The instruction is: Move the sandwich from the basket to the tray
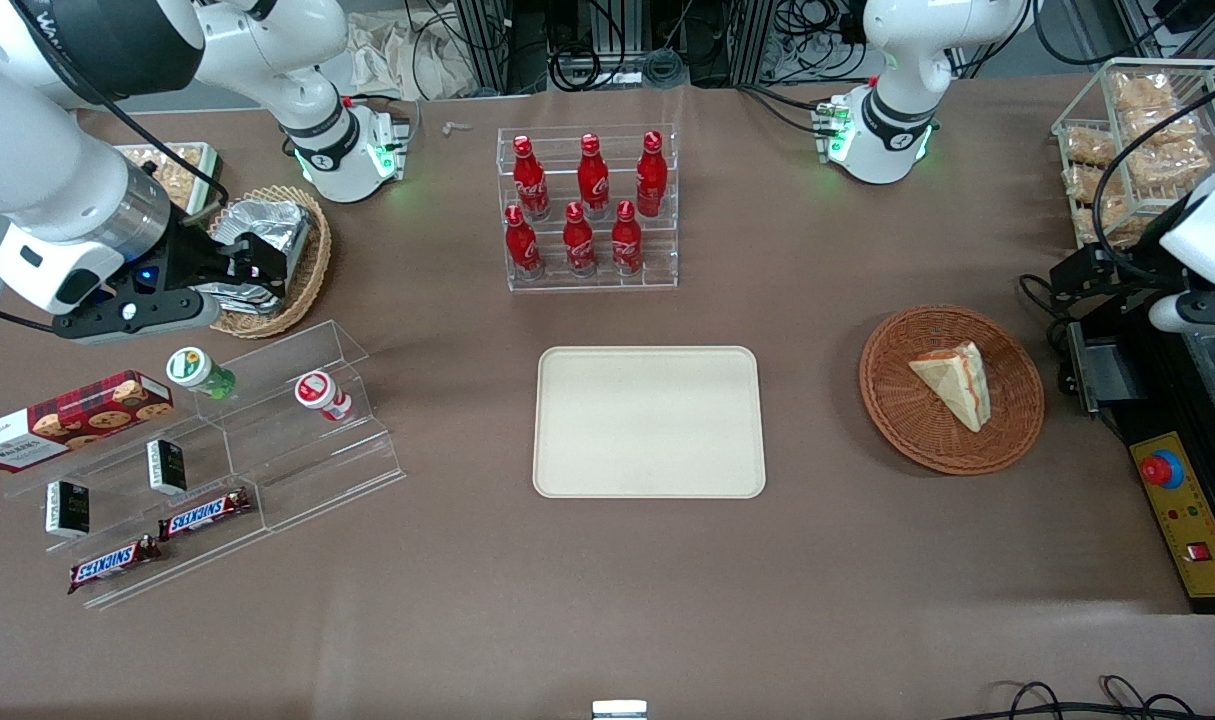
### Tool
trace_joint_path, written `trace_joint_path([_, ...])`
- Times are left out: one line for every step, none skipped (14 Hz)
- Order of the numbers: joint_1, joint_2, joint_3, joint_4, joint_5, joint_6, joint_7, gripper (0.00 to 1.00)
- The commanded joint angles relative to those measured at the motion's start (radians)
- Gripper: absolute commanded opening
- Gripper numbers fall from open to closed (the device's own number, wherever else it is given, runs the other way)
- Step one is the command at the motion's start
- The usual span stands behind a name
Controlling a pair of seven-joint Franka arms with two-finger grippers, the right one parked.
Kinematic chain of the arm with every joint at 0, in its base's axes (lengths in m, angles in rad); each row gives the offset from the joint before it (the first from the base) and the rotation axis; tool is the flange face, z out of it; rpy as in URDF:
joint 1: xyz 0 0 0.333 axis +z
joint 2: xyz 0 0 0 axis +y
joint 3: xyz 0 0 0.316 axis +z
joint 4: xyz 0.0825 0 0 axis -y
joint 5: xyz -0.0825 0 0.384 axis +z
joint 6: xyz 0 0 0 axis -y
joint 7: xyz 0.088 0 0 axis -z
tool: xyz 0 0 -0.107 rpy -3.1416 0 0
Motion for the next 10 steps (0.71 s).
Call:
trace_joint_path([-0.003, 0.019, 0.004, 0.043, 0.0, -0.037, 0.015, 1.0])
trace_joint_path([-0.003, 0.019, 0.004, 0.043, 0.0, -0.037, 0.017, 1.0])
trace_joint_path([-0.003, 0.019, 0.004, 0.045, -0.004, -0.039, 0.017, 1.0])
trace_joint_path([-0.003, 0.017, 0.006, 0.043, -0.004, -0.048, 0.018, 1.0])
trace_joint_path([-0.001, 0.016, 0.007, 0.039, -0.003, -0.08, 0.015, 1.0])
trace_joint_path([0.013, 0.009, 0.01, 0.018, -0.009, -0.083, 0.012, 1.0])
trace_joint_path([0.022, -0.003, 0.01, -0.016, -0.009, -0.077, 0.009, 1.0])
trace_joint_path([0.023, -0.026, 0.01, -0.062, -0.007, -0.05, -0.002, 1.0])
trace_joint_path([0.023, -0.061, 0.01, -0.134, -0.01, 0.01, -0.034, 1.0])
trace_joint_path([0.023, -0.095, 0.01, -0.216, -0.013, 0.068, -0.134, 1.0])
